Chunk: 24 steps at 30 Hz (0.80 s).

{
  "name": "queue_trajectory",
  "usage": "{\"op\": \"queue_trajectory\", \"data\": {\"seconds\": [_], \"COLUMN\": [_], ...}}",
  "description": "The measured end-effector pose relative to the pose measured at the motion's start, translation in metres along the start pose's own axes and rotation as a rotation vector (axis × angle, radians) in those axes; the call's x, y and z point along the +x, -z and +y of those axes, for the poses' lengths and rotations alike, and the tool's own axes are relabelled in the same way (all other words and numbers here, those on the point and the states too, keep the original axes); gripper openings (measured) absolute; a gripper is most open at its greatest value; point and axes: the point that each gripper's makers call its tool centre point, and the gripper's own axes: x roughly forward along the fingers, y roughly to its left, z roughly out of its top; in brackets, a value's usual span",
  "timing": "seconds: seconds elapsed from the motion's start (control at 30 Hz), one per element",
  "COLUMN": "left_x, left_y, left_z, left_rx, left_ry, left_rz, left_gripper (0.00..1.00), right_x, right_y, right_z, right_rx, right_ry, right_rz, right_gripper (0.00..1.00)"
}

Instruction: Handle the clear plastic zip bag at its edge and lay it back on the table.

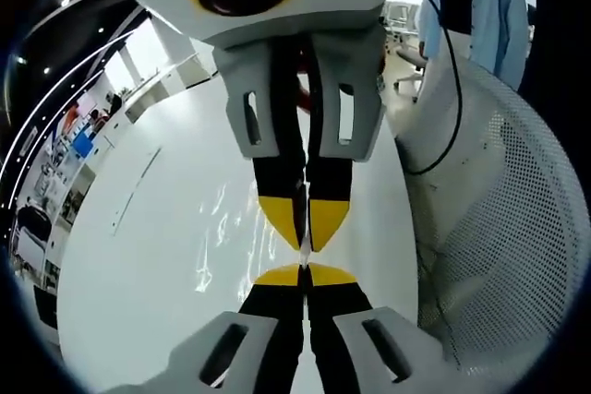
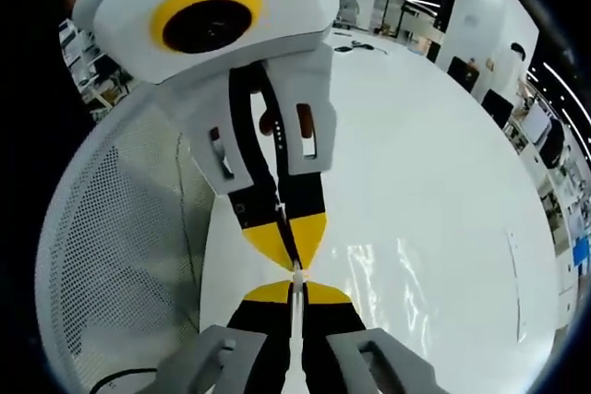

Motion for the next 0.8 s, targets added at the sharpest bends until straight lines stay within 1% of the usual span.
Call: {"op": "queue_trajectory", "data": {"seconds": [0.17, 0.23, 0.27, 0.3, 0.43, 0.57, 0.8], "left_x": [-0.0003, -0.001, -0.0008, -0.0007, -0.0002, 0.0003, 0.0], "left_y": [0.0015, 0.0009, 0.0005, 0.0011, 0.0011, -0.0022, -0.0005], "left_z": [0.0009, 0.0015, 0.0017, 0.0007, 0.0023, 0.0015, 0.0024], "left_rx": [0.002, 0.04, 0.081, 0.086, 0.07, 0.065, 0.067], "left_ry": [-0.006, -0.017, -0.02, -0.02, -0.023, -0.017, -0.016], "left_rz": [0.002, 0.004, 0.001, -0.001, -0.003, -0.013, -0.008], "left_gripper": [0.0, 0.0, 0.0, 0.0, 0.0, 0.03, 0.0], "right_x": [0.0007, 0.0006, 0.0003, 0.0004, 0.0001, 0.0, -0.0049], "right_y": [0.0006, 0.0, 0.0, 0.0001, -0.0014, -0.0046, -0.0044], "right_z": [0.0003, -0.002, -0.0024, -0.0029, -0.0012, -0.0026, 0.0], "right_rx": [-0.013, -0.01, 0.003, 0.001, -0.013, -0.014, -0.009], "right_ry": [0.013, 0.02, 0.017, 0.019, 0.018, 0.025, 0.023], "right_rz": [0.014, 0.017, 0.018, 0.017, 0.008, -0.006, -0.027], "right_gripper": [0.0, 0.0, 0.0, 0.0, 0.0, 0.0, 0.0]}}
